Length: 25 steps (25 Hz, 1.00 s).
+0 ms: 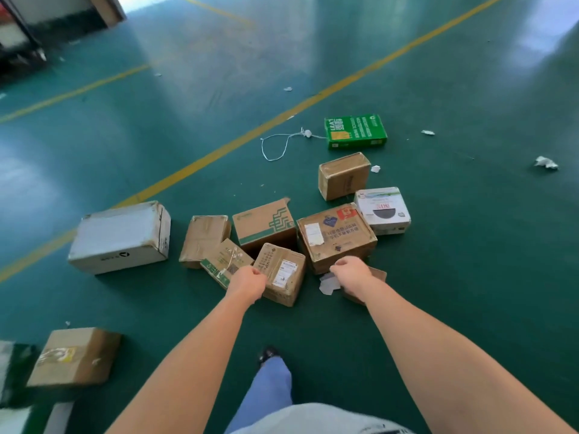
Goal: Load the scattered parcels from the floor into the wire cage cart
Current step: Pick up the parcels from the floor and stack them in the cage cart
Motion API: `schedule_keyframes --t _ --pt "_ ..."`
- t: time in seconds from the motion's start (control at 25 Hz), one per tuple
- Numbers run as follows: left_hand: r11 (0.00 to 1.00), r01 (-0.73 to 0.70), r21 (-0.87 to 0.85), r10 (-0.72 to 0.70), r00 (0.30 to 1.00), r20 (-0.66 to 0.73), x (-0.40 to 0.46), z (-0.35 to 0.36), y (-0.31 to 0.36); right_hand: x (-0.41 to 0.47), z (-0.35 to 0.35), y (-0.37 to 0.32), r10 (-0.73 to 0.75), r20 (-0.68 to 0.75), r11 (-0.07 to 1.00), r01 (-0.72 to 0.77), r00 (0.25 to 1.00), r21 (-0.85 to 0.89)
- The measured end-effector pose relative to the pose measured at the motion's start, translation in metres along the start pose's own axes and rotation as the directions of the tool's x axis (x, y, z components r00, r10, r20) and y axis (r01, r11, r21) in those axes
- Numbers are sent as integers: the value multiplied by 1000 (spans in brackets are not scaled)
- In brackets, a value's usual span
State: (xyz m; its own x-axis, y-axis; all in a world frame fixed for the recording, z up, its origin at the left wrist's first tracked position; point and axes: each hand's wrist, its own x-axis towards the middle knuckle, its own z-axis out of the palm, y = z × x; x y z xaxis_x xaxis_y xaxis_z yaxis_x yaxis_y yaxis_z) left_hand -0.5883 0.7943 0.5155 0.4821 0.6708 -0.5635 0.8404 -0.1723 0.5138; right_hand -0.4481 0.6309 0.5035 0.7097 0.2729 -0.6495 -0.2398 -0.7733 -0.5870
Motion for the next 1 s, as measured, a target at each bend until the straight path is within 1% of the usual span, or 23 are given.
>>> schedule_keyframes --t 0.08,0.2,0.28,0.48,0.64,0.72,0.88,1.0 --pt "1000 15 11 -15 999 29 44 -17 6 28 15 -30 60 -26 997 -59 998 43" --pt "998 16 56 -22 994 111 110 -41 23 71 37 -69 115 -14 992 -114 993 54" --pt "998 20 63 -29 990 140 151 -49 33 105 46 -83 153 -13 986 -152 988 62" --pt "990 119 79 -133 966 220 250 -33 50 197 69 -94 271 90 959 -276 958 57" --pt "971 219 98 -237 936 259 334 8 39 276 107 -75 332 150 943 -328 931 -48" --pt "960 261 102 -280 912 299 373 33 24 310 131 -61 389 176 921 -386 904 -52" --pt "950 298 88 -310 883 352 456 103 -33 394 195 -13 481 180 869 -493 858 30" --pt "951 285 116 -308 894 326 510 157 -80 452 244 30 528 168 830 -548 833 106"
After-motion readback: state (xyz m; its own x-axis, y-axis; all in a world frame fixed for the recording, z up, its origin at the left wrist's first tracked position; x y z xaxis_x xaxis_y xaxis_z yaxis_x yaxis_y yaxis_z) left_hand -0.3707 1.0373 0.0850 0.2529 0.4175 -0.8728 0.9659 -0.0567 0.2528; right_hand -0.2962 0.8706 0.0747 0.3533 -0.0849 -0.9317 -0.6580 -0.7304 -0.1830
